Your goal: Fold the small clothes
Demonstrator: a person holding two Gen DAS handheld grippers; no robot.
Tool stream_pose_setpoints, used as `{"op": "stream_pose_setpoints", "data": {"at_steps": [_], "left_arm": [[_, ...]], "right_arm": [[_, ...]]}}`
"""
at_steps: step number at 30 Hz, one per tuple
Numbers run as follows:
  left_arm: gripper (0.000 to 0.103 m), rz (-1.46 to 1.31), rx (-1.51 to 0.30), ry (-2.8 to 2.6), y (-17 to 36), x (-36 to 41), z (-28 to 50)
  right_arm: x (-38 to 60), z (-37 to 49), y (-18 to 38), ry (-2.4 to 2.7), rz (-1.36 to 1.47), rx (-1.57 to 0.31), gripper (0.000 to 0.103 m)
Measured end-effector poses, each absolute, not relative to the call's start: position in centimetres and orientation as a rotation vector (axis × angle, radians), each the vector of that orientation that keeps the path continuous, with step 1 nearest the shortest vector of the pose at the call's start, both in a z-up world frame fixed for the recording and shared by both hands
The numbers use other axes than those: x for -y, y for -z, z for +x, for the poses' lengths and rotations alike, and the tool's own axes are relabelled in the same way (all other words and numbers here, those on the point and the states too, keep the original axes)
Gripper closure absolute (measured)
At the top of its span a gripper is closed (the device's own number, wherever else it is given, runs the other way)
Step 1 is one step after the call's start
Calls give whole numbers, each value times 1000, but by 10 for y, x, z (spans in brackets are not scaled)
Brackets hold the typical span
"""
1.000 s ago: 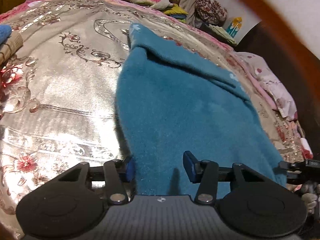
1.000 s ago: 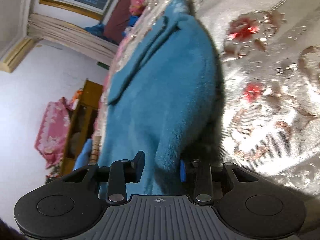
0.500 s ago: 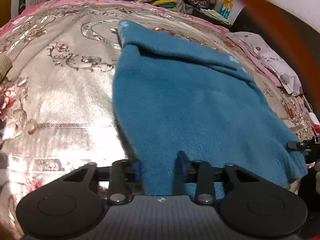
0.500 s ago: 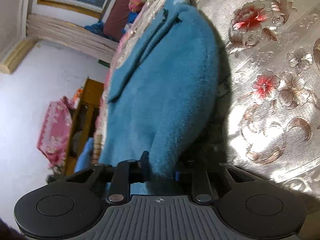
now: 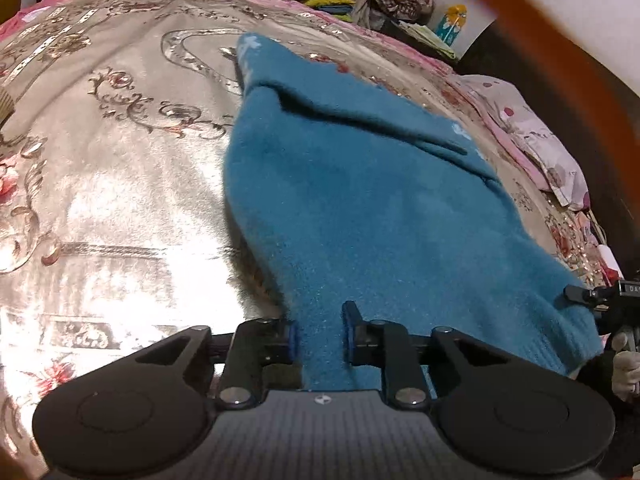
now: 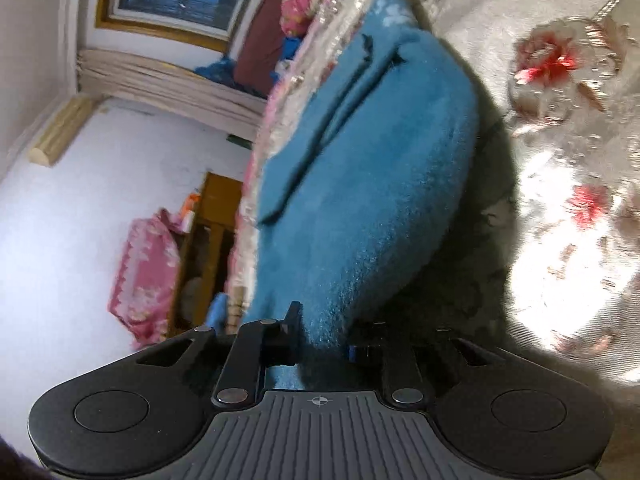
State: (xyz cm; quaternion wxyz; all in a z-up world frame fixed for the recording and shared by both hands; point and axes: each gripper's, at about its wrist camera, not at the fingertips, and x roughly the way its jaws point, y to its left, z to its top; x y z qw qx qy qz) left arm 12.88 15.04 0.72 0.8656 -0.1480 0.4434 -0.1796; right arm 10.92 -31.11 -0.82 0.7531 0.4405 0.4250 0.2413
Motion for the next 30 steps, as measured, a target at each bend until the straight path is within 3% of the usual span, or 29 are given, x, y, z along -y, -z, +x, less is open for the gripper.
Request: {"op": "stream_pose_setpoints", "data": {"at_steps": [8,13,20,30], "left_arm": [[66,-190,-950,392,-7,-136,124],[79,-95,-943,414,-17,-125,119],[84,-425,-833,505,-39,-150,144],[84,-553,-654,475,-61,-157,232]], "right_arm": [[304,99,14,-486,874,-998,77],[307,100,10,-529,941,-937,83],[309,114,-8,-592,1035,-800,85],[323,190,-40,-583,1124,-575,85]]}}
